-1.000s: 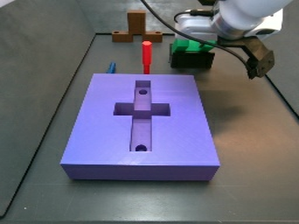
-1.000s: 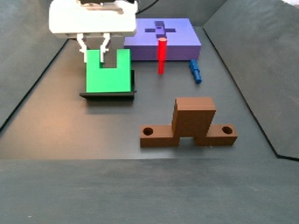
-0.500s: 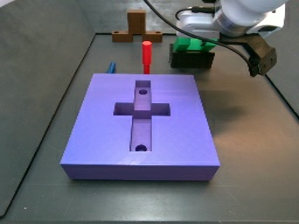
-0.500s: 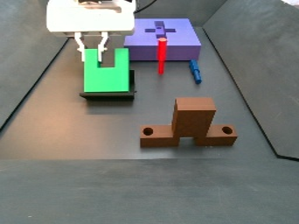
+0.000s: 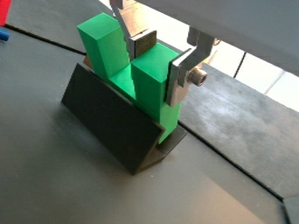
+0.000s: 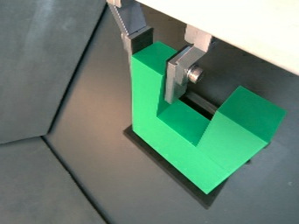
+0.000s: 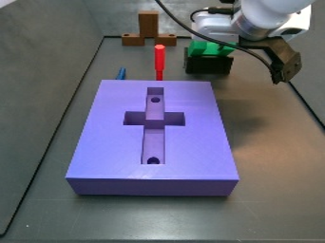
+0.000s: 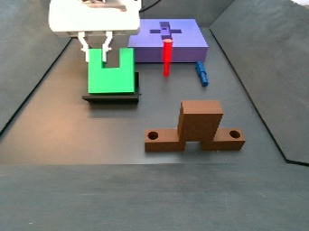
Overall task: Pick up the green object. Move up. Place the green object on the fixture. Regrasp the green object. Move to above the board. Insert the green object.
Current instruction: Move to above the board.
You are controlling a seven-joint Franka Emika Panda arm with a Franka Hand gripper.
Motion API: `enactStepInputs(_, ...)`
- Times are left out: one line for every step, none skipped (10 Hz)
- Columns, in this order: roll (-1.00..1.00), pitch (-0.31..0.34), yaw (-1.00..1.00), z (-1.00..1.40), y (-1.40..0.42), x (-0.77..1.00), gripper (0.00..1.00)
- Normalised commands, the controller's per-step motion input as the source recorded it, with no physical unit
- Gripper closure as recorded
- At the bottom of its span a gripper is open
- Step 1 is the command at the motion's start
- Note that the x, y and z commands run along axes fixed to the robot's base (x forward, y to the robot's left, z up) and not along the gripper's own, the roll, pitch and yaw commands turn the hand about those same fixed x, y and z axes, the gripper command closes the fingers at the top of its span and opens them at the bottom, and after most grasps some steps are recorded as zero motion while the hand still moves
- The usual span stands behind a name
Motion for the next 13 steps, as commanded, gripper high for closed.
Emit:
enactStepInputs(0.00,0.000,0.00,1.40,0.00,0.00,1.00)
enactStepInputs(-0.03,-0.010,-0.05,1.40,-0.03,-0.02,1.00)
enactStepInputs(-0.10,-0.035,-0.05,1.40,-0.02,-0.05,1.00)
enactStepInputs(-0.09,-0.019,-0.04,1.40,-0.01,-0.05,1.00)
enactStepInputs(-0.07,0.008,-0.05,1.40,-0.02,-0.05,1.00)
enactStepInputs(-0.02,0.041,-0.04,1.40,-0.03,-0.04,1.00)
enactStepInputs(-0.01,0.048,-0.03,1.40,-0.02,-0.03,1.00)
enactStepInputs(-0.01,0.081,-0.01,0.55,-0.03,0.00,1.00)
enactStepInputs(-1.00,0.089,-0.04,0.24,-1.40,-1.25,1.00)
enactStepInputs(-1.00,0.071,-0.03,0.24,-1.40,-1.27,1.00)
enactStepInputs(-1.00,0.036,-0.01,0.23,-1.40,-1.38,1.00)
enactStepInputs(-1.00,0.023,0.00,0.20,-1.38,-1.40,1.00)
enactStepInputs(-1.00,0.018,0.00,0.21,-1.37,-1.40,1.00)
